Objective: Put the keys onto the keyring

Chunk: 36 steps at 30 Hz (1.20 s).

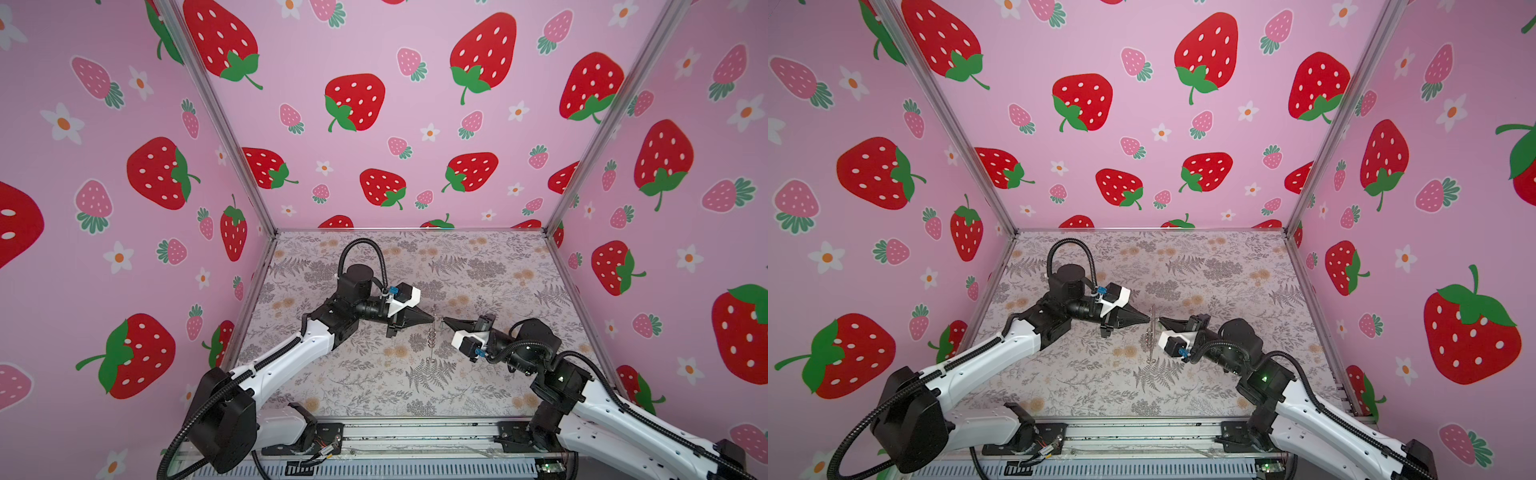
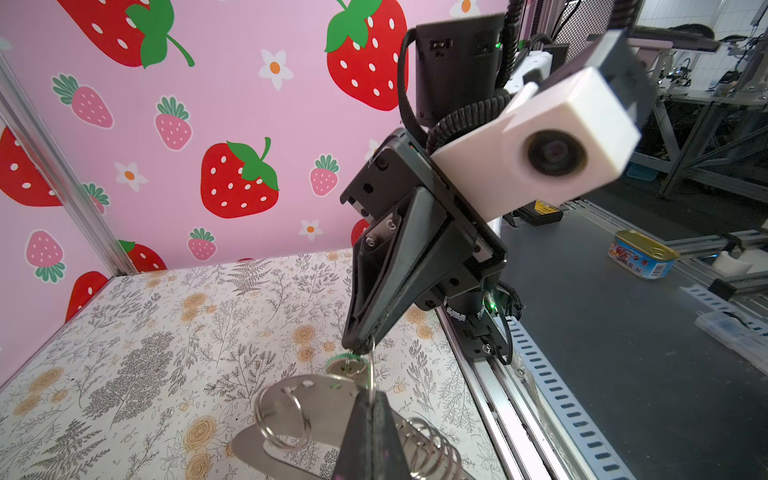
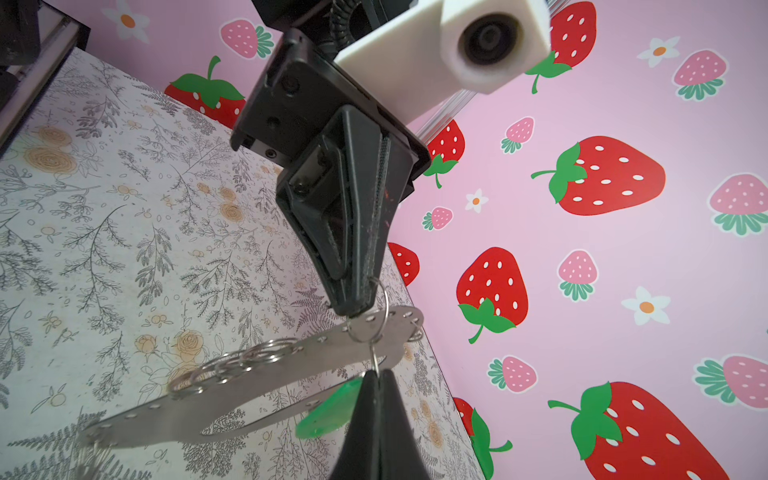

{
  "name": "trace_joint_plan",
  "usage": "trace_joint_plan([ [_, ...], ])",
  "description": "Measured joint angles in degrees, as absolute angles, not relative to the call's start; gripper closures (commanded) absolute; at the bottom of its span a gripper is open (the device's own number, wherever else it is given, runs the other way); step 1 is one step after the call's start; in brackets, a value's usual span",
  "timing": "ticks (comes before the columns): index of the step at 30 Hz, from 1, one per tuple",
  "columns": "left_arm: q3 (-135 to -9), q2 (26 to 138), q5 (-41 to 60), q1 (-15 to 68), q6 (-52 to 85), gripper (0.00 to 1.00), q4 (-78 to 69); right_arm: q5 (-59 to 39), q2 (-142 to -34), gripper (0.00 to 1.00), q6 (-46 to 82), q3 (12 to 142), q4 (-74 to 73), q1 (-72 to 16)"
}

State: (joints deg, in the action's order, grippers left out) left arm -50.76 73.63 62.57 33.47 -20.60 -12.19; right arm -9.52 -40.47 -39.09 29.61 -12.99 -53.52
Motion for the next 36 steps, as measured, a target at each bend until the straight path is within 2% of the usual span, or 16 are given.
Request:
trace_joint_plan([
  [11,-50.8,76.4,62.0,33.4,-15.1,1.0,-16.1,-8.1,-43.7,1.0,-44.1,29.6,-13.0,-54.2],
  [15,-50.8,77.1,61.0,33.4,-13.6,1.0,-17.9,-6.3,-44.2,0.81,-44.0,29.6,-13.4,-54.4],
  [16,-50.8,77.0,60.6,33.3,-13.5,1.0,-18.5,-5.8,-44.1,0.79,-43.5,29.6,-13.2,-54.5],
  [24,-50.8,77.0,60.1,32.7,-13.6,1.0,-20.8,-6.7,-46.0,0.74,-28.7,33.9,-8.6,-53.5],
  [36,-51.9,77.0,61.6,31.6,-17.0,1.0,-19.7,-21.3,-47.0,0.74,-7.9,36.5,-9.9,-44.8],
])
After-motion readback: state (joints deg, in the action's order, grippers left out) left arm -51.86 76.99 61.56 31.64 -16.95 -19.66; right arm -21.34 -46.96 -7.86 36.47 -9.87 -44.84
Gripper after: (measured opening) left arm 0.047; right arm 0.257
